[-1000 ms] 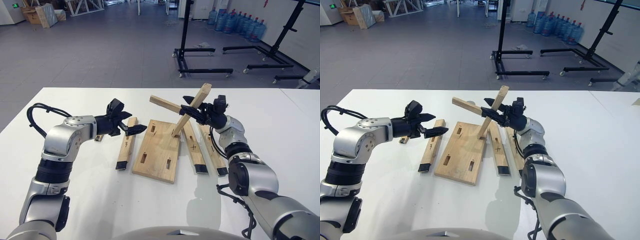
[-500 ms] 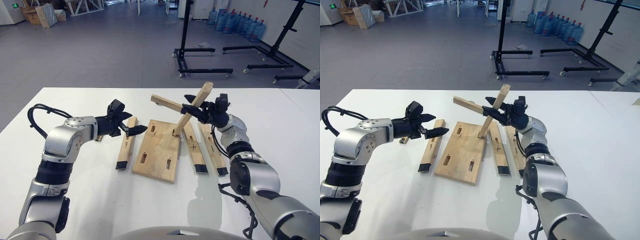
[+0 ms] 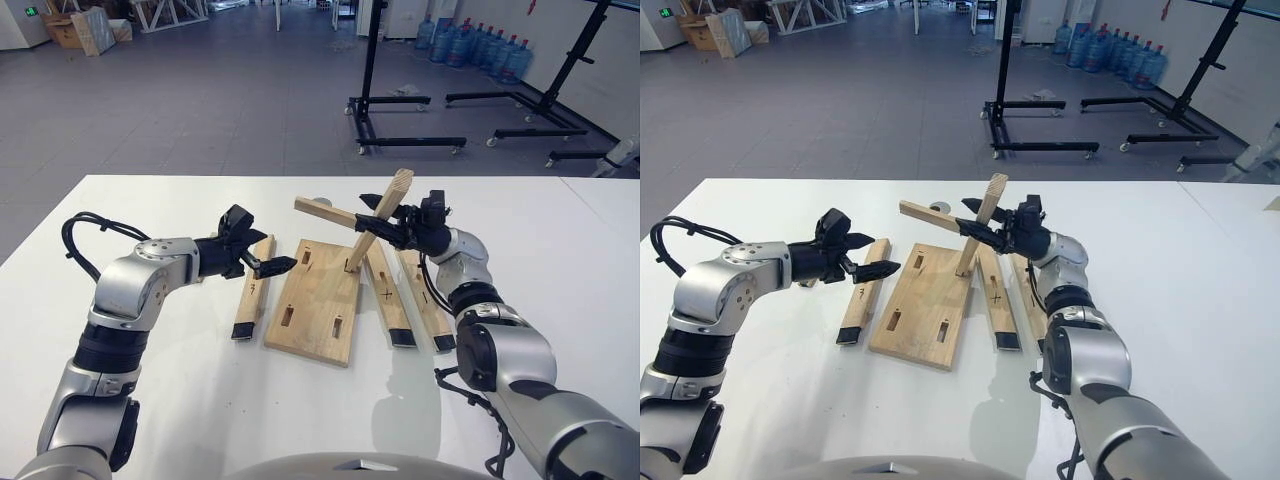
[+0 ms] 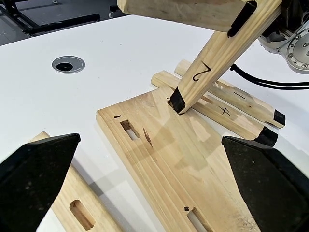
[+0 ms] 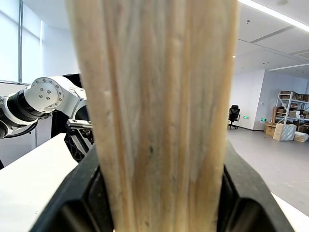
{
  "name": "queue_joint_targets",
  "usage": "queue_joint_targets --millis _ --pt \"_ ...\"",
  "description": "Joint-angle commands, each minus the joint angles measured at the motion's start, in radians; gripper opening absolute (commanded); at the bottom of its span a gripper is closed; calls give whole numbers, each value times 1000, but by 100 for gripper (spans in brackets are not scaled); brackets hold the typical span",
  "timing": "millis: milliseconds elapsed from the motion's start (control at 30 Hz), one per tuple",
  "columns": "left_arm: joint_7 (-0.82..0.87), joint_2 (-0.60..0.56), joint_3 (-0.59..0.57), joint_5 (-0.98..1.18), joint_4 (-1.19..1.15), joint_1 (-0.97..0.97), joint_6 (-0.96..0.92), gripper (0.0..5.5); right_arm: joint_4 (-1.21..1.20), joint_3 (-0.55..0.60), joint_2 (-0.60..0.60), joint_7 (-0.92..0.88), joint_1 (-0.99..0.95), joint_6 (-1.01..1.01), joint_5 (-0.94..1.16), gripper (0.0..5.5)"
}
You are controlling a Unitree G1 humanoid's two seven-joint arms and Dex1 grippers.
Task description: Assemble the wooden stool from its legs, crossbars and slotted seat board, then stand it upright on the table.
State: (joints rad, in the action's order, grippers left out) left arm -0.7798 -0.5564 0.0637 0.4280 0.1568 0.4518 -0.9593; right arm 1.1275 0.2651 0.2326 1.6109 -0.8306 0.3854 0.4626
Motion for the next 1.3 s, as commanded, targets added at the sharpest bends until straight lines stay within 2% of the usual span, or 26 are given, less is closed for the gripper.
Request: queue_joint_targets --millis 33,167,333,567,900,1200,1300 --pt "6 -5 12 1 8 4 6 540 -5 -27 -6 3 13 -5 -19 211" --pt "5 0 19 0 2 9 8 540 44 -50 0 -13 47 -75 -55 211" --pt "-11 -2 44 -4 -20 24 18 540 119 3 26 -146 109 -173 -48 211" --pt "-13 -15 42 4 -9 3 11 540 128 -70 22 -250 131 -177 -141 211" --pt "19 -5 24 13 27 -35 6 540 117 -231 13 -264 87 -148 -241 211" --pt "36 5 30 21 25 -34 12 540 121 -194 11 -258 83 -197 -167 211" --pt "40 9 36 24 21 -32 15 540 108 -161 3 -245 75 -201 -140 285"
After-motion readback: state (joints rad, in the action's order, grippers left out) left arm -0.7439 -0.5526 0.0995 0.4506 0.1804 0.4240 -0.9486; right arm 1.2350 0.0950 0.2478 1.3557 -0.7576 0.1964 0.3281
